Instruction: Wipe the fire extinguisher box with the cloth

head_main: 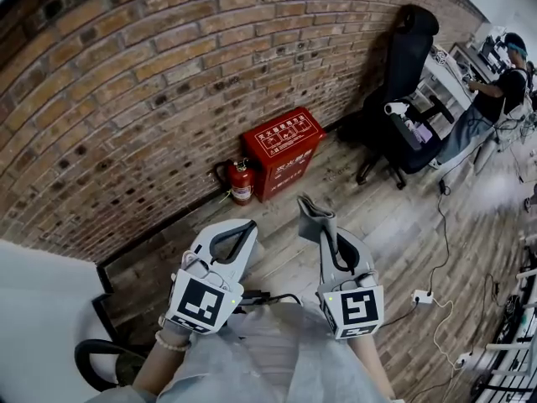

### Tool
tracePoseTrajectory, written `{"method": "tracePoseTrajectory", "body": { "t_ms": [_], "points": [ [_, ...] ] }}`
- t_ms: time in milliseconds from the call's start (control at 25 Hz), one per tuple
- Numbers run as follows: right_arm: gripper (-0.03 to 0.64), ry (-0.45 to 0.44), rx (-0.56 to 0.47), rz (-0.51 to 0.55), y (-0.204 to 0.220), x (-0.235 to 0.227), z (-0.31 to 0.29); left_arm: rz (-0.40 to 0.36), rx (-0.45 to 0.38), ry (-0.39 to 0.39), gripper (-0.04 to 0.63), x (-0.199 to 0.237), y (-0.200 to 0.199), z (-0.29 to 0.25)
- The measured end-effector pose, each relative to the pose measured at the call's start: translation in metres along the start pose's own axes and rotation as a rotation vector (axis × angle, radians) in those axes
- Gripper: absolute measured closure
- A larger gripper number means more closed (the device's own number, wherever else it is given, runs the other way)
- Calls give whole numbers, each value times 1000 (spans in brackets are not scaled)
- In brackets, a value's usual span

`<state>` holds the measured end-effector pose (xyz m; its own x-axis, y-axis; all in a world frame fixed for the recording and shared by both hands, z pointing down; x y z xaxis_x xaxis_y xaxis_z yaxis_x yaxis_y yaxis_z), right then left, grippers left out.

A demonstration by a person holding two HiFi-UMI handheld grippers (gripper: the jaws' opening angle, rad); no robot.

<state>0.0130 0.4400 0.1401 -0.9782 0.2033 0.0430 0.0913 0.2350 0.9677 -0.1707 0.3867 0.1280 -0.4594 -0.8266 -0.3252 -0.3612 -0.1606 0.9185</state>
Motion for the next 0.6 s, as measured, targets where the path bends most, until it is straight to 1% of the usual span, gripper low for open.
{"method": "tracePoseTrajectory", "body": {
  "t_ms": [120, 240, 320, 600],
  "points": [
    [598, 15, -11, 6, -2, 9, 1, -9, 11, 11, 598, 4, 4, 9],
    [598, 33, -12, 3, -2, 18, 3, -6, -5, 15, 598, 6, 8, 17],
    [598, 42, -8, 2, -2, 22, 2, -4, -2, 19, 598, 9, 11, 20],
    [598, 56, 15, -8, 4, 23, 1, 6, 16, 23, 598, 14, 20, 23]
  ]
}}
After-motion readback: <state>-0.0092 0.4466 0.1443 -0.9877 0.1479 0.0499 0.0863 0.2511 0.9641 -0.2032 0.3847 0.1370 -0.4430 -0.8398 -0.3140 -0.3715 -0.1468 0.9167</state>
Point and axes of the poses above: the fingertips, and each gripper's own axes: z backward along the fingers, x to its left, y out of its underside, the point moved 7 cm from there along z, backward along the fingers, and after that the axes turned 7 degrees about -z, right-handed, at the moved point
